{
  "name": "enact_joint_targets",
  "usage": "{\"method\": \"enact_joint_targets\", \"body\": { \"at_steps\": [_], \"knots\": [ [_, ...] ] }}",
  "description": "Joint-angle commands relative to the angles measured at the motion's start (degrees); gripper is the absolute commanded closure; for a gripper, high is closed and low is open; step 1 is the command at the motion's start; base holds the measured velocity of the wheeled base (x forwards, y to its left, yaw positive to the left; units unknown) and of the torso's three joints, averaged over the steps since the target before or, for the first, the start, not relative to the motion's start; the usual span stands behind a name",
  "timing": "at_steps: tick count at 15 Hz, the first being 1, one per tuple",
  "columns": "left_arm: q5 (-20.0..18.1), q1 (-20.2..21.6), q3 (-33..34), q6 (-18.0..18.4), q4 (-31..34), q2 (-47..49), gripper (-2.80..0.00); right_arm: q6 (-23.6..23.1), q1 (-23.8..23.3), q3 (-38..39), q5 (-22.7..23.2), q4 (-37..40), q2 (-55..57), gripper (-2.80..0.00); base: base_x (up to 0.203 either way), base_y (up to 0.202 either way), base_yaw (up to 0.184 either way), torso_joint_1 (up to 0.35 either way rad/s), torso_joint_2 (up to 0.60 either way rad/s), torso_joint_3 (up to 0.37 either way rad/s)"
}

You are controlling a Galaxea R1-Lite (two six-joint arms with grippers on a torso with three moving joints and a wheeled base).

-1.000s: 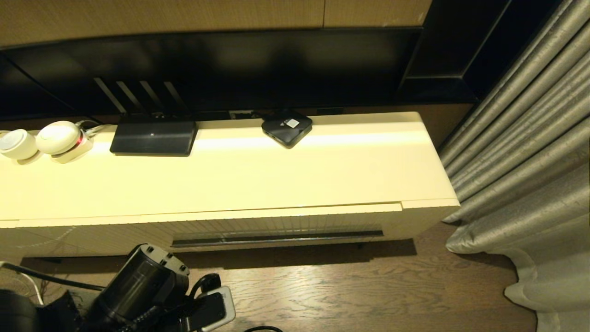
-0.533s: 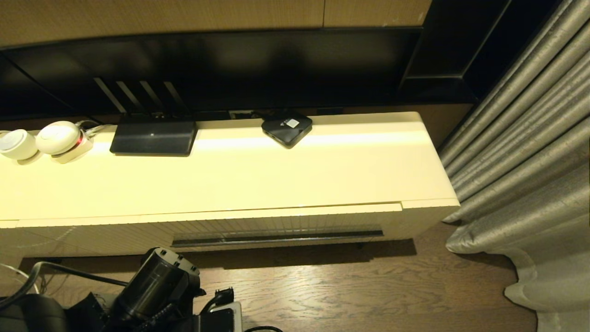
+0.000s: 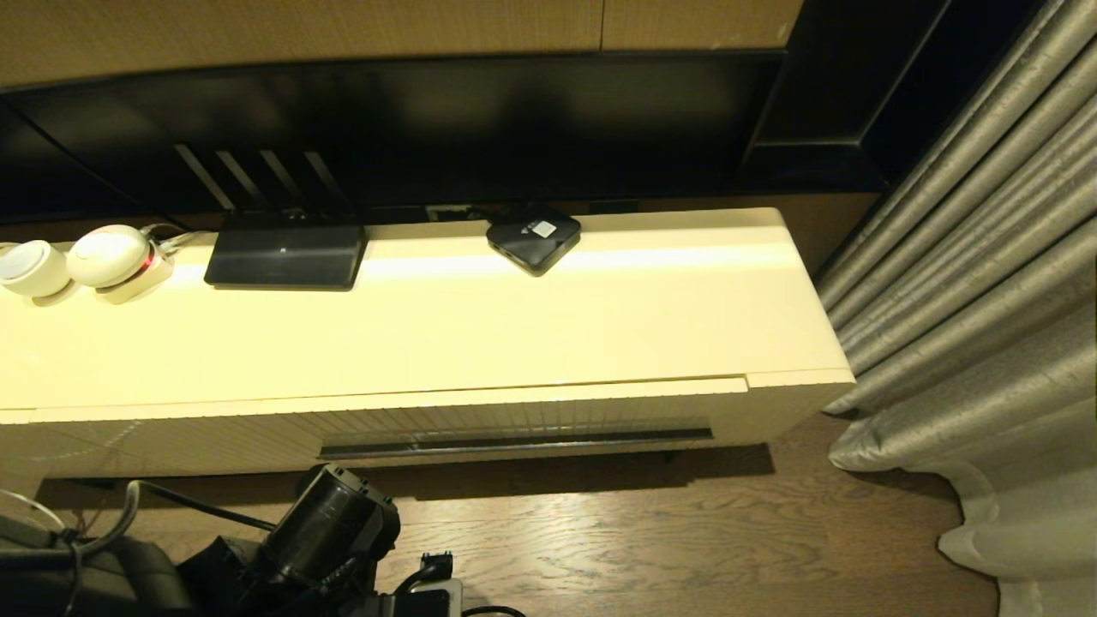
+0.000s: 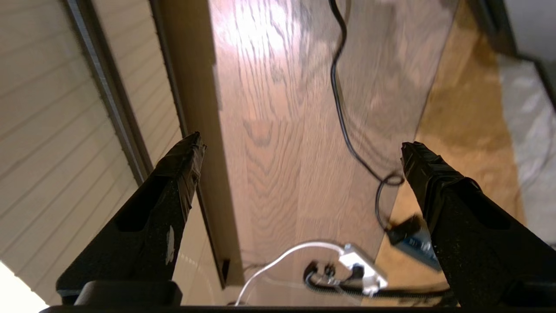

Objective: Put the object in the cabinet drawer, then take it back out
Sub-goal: Open the drawer

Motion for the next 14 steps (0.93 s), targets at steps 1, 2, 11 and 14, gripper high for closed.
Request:
{"method": "enact_joint_targets", "body": {
  "at_steps": [1,2,11,14],
  "knots": [
    [1.9,0.0,-1.5,0.1,-0.3,3.6,-2.8,0.0,0.0,0.0,0.0,0.0,0.1,0.0,0.0,0.0,0.0,0.0,0.0,0.0],
    [2.2,0.1,-2.3,-0.1,-0.5,4.3,-2.8,0.0,0.0,0.0,0.0,0.0,0.1,0.0,0.0,0.0,0.0,0.0,0.0,0.0],
    [2.3,1.1,-3.0,-1.8,-6.0,14.2,-2.8,0.0,0.0,0.0,0.0,0.0,0.1,0.0,0.0,0.0,0.0,0.0,0.0,0.0],
    [2.4,1.6,-3.3,-1.5,-8.4,17.3,-2.8,0.0,0.0,0.1,0.0,0.0,0.1,0.0,0.0,0.0,0.0,0.0,0.0,0.0]
  ]
}}
